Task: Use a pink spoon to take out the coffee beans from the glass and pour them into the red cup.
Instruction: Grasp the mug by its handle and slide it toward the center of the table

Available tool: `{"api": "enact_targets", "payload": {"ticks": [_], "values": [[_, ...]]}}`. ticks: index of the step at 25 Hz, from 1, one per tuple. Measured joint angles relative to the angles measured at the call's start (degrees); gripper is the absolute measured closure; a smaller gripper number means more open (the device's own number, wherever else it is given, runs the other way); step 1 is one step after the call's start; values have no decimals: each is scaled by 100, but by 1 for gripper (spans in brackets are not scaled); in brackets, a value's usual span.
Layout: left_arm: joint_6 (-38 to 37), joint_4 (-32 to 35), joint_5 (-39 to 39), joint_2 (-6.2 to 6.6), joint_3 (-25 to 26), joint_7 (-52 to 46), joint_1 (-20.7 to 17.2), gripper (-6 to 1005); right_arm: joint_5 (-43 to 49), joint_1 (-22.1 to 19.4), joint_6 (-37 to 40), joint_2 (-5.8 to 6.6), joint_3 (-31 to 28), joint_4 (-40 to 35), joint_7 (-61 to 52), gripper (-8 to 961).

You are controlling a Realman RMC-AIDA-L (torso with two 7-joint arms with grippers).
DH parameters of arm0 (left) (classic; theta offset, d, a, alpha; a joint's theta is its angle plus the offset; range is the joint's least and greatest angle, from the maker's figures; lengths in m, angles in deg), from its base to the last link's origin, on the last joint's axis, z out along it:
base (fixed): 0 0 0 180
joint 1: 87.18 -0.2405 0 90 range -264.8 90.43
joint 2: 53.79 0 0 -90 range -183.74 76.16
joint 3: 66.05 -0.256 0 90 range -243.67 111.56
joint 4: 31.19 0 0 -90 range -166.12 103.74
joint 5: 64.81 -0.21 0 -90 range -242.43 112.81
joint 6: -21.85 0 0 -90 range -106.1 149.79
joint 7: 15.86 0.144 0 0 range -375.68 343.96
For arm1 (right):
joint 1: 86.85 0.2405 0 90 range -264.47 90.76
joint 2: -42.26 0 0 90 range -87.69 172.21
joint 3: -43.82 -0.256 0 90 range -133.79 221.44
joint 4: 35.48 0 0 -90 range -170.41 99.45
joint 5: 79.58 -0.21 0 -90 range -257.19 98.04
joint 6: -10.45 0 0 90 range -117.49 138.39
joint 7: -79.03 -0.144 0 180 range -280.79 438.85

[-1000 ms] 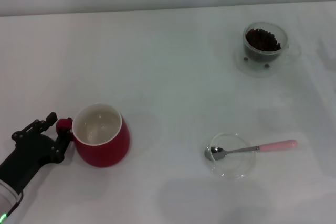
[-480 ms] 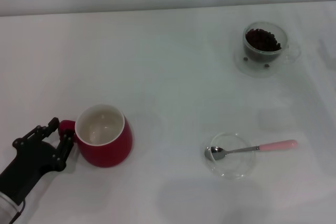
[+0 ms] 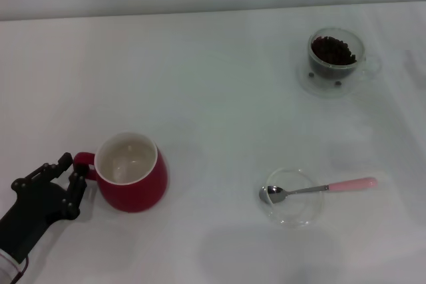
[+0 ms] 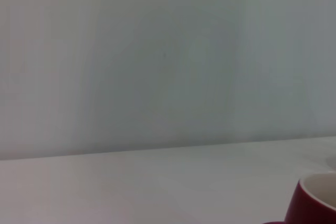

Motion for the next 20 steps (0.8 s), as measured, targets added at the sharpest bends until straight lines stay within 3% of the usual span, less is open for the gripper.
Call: {"api": "enact_targets", "payload": {"ticks": [4, 9, 20], "values": [[-43, 3, 21, -1, 20, 0, 37, 660, 0, -34, -51, 7, 0, -2, -19, 84], [-96, 4, 20, -1, 22, 0, 119, 779, 0, -35, -61, 7, 0, -7, -16, 84], [-184, -47, -65, 4, -25, 0, 407, 846, 1, -12, -107, 6, 0, -9, -23, 85]]}}
